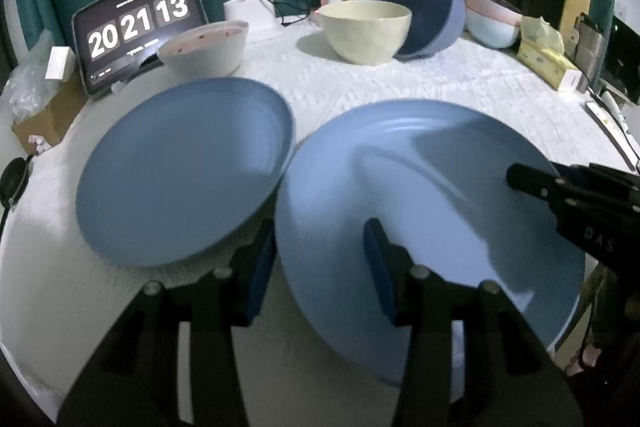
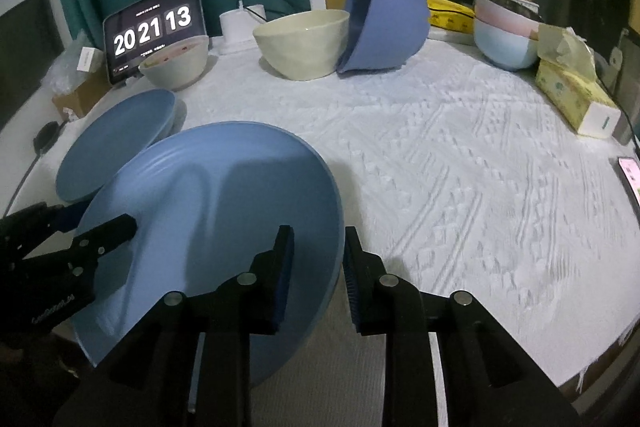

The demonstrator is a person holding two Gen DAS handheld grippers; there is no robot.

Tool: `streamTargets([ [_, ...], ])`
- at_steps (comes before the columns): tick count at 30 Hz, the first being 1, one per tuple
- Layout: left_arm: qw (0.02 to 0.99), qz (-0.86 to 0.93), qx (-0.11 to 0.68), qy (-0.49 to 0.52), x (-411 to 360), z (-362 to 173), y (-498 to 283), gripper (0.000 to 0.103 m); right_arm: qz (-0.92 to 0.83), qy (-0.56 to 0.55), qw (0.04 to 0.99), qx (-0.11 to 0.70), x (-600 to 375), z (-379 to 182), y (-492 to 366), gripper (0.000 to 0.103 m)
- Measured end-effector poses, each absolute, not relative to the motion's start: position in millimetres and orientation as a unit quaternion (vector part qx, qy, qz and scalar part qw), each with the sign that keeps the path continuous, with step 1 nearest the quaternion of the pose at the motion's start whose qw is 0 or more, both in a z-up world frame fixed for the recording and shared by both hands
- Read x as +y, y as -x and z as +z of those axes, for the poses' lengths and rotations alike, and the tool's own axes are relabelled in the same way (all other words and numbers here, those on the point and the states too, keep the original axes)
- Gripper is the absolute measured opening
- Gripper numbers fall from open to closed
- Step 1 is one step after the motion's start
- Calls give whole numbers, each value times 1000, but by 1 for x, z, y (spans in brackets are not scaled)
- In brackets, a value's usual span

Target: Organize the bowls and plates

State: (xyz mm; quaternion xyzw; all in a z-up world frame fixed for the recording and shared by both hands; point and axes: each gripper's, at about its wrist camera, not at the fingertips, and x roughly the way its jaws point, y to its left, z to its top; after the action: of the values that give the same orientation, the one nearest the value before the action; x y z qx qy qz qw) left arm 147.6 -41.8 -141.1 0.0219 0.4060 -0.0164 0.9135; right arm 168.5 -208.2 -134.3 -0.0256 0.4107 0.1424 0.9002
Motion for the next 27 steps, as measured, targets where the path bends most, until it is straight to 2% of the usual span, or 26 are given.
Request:
streamTargets([
  [6,913,-20,407,-14,-43,-142,-164,45,143,20,900,410,-211,-133,-185,19],
  [27,903,-57,424,26,-44,-136,-204,46,90,28,904,416,-218,-129,-236,21],
])
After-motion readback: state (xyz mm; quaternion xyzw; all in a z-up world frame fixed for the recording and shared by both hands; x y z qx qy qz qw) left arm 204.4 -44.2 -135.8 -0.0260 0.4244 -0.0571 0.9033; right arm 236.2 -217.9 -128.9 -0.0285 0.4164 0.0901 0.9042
